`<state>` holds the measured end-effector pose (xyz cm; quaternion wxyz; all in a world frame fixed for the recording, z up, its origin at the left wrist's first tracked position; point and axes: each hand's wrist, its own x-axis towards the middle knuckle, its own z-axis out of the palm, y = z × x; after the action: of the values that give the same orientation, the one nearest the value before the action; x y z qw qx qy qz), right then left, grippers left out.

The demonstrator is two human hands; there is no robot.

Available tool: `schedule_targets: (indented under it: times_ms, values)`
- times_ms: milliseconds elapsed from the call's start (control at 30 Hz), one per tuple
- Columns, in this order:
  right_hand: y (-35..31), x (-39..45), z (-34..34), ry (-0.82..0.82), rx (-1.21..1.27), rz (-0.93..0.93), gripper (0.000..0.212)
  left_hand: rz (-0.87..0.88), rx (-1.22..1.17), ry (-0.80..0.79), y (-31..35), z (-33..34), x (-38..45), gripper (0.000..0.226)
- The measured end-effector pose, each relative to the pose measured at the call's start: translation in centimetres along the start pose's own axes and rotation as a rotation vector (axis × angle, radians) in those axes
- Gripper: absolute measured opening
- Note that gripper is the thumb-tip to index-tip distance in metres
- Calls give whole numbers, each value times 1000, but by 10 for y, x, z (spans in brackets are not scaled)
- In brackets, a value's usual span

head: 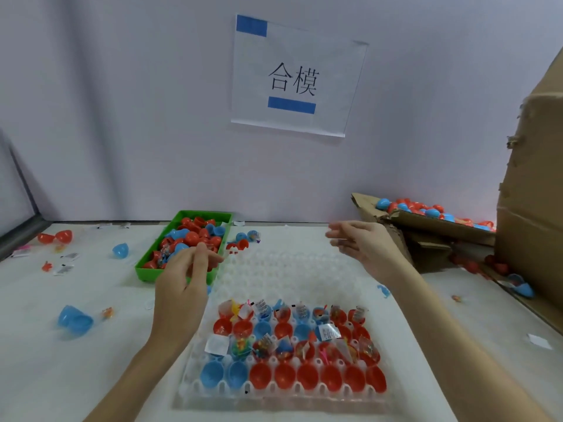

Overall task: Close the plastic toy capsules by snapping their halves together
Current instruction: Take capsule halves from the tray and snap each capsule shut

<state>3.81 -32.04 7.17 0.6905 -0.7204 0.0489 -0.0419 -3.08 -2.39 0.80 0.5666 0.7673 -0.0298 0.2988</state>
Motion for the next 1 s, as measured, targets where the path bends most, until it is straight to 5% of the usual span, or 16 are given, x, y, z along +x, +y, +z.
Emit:
schedule_targets:
  times_ms: [133, 267, 600, 1000]
  values:
    - [21, -35, 29, -175, -572, -195, 13, 8, 32, -15, -2, 0, 1, 30]
    - [29, -51, 62, -331, -817, -322, 14, -3, 100, -82, -8, -2, 3, 19]
    - [32, -62, 99, -326, -868, -421, 21, -133, 360, -693, -17, -25, 17, 6]
    - [52, -83, 91, -192, -676, -431, 17, 20, 398, -675, -21, -24, 17, 7]
